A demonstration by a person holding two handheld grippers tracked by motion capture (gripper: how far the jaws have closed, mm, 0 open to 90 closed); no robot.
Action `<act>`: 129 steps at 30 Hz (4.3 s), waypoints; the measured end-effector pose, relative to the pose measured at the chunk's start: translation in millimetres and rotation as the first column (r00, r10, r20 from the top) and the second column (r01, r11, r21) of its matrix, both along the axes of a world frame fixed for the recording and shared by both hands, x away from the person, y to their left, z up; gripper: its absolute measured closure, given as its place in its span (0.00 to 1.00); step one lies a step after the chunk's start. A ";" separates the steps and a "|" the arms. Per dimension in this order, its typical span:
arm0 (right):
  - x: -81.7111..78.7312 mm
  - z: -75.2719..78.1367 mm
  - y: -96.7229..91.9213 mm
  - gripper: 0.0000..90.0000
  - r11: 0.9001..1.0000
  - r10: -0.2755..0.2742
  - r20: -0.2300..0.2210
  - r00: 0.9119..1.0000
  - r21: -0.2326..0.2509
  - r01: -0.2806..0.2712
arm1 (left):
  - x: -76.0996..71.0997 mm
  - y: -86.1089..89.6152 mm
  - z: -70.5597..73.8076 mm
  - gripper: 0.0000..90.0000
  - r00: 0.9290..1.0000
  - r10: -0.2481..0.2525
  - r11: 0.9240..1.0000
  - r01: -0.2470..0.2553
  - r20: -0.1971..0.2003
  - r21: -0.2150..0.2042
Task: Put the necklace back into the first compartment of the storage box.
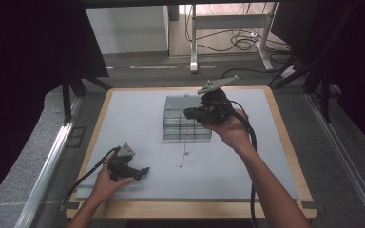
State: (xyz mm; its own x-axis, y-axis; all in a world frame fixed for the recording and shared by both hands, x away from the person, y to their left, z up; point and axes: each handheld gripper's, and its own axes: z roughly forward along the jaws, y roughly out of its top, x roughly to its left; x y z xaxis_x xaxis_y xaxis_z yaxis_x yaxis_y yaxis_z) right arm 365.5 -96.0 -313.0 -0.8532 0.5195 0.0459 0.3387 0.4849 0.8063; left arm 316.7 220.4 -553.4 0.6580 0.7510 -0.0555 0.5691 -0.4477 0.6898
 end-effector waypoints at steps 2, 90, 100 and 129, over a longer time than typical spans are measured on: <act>2.9 2.0 1.0 0.94 1.000 -0.006 0.002 1.000 0.004 0.006 | 0.1 0.1 0.1 0.03 1.000 -0.001 1.000 0.001 0.001 0.003; 138.9 -6.5 62.1 0.94 0.967 -0.244 -0.027 0.970 0.076 0.245 | 0.4 0.1 -0.3 0.03 1.000 -0.001 1.000 0.001 0.003 -0.001; 144.4 -24.3 61.0 0.94 0.964 -0.260 -0.047 0.964 0.044 0.262 | 0.2 -0.1 -0.4 0.03 1.000 0.002 1.000 -0.002 0.002 -0.003; 155.3 -117.8 81.1 0.94 0.966 -0.256 -0.169 0.952 -0.080 0.246 | 0.2 0.1 -0.3 0.02 1.000 0.000 1.000 0.000 0.001 0.000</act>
State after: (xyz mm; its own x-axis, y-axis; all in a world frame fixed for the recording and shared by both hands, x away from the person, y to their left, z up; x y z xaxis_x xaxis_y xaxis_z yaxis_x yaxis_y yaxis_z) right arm 520.8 -14.9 -430.7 -0.6759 0.7221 0.1475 0.5894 0.4094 0.6964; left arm 316.8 220.5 -553.7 0.6581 0.7510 -0.0543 0.5681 -0.4478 0.6905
